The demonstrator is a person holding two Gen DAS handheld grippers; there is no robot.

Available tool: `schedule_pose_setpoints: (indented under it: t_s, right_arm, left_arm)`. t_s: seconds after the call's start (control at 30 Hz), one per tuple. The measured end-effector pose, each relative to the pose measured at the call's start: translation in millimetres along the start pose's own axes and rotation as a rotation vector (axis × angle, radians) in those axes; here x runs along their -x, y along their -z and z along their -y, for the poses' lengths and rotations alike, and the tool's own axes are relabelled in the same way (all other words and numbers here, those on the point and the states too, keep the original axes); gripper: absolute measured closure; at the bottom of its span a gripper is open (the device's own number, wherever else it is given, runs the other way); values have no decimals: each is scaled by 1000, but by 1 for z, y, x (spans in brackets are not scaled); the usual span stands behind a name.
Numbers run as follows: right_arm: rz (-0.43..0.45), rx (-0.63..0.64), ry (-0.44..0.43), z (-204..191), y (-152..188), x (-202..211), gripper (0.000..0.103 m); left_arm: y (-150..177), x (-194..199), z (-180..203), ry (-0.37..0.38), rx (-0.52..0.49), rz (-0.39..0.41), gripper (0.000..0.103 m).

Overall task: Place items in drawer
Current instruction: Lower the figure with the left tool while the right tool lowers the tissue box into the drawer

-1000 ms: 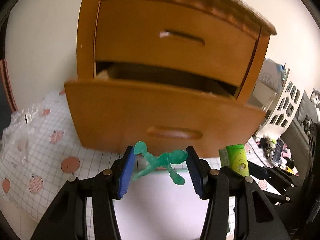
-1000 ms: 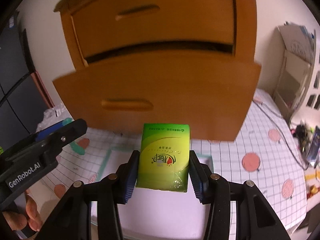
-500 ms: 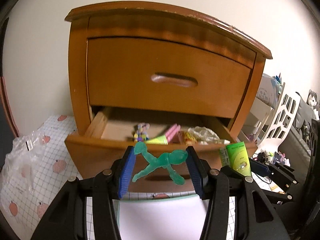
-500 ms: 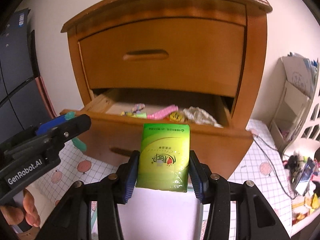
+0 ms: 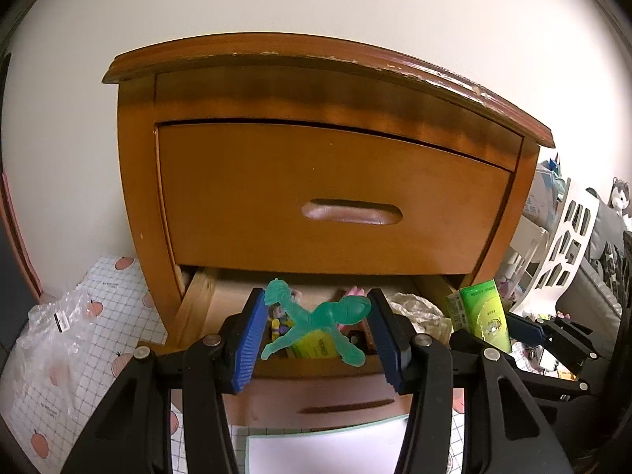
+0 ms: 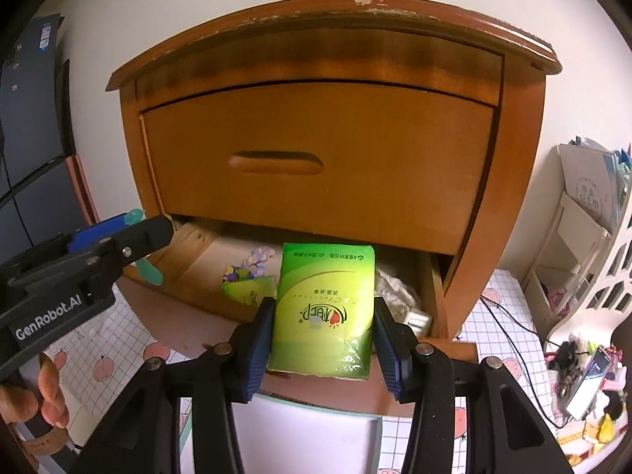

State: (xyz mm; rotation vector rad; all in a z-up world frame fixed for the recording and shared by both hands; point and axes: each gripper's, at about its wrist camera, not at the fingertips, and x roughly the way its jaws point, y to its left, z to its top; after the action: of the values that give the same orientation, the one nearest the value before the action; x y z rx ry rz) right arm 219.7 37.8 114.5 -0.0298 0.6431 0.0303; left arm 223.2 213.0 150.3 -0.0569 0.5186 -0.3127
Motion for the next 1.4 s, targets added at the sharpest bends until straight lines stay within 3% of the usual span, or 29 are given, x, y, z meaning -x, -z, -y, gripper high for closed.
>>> schedule_pose_setpoints:
  t_s: [0.43,1.4]
  right_arm:
    - [-13,15,3,1,-16,-26,53]
    - [-109,38,29,5,-31,-100,53]
  left_arm:
    - [-14,-34,-8,-6,-5,-23,50]
    - [-3,-125,-27,-36,35,-150,49]
